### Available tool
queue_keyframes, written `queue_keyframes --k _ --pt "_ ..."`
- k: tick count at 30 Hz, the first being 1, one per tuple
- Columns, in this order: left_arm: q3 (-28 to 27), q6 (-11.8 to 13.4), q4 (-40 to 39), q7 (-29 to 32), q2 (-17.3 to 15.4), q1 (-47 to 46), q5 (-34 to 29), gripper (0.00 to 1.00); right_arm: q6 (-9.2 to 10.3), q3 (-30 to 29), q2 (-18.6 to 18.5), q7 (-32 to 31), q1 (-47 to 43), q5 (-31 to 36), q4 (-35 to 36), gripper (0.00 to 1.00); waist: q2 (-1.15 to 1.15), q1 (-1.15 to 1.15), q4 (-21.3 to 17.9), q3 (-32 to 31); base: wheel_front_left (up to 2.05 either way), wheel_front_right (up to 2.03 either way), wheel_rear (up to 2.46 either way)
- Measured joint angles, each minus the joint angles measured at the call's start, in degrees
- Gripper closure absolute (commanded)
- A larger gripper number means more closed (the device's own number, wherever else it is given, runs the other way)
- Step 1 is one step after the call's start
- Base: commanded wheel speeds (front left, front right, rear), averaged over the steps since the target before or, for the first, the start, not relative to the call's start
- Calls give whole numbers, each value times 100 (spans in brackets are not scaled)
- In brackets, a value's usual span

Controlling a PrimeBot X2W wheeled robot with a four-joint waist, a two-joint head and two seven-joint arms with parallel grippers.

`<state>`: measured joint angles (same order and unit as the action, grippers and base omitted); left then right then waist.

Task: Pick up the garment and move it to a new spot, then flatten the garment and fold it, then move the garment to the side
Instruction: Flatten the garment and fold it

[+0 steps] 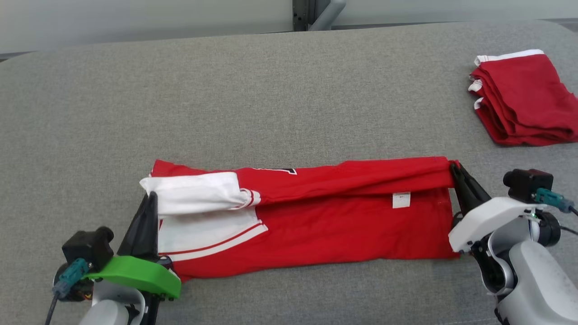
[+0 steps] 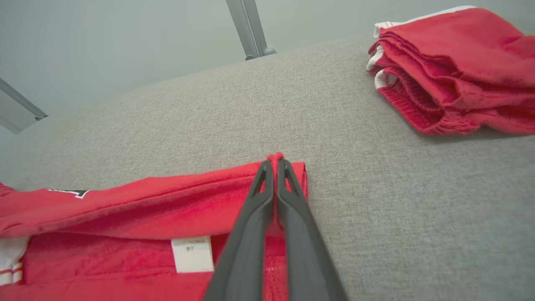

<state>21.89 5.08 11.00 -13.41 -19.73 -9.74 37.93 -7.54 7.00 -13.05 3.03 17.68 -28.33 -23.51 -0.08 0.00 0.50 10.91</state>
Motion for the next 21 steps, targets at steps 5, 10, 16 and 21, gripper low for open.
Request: queue_keyframes --k 5,10,16,21 --pt "-2 57 78 -1 100 218 105 100 0 -169 208 -33 -394 64 149 100 0 0 -6 -96 0 0 0" --pt "-134 99 167 -76 237 430 223 0 0 -385 426 71 -748 130 311 8 0 0 -34 -110 0 0 0" --pt "-435 202 27 -131 319 860 277 0 1 -733 605 213 -1201 236 613 0 0 0 -96 -111 0 0 0" --pt "-735 293 -212 -154 369 1113 268 0 1 -981 699 261 -1455 322 862 0 0 0 -147 -126 0 0 0"
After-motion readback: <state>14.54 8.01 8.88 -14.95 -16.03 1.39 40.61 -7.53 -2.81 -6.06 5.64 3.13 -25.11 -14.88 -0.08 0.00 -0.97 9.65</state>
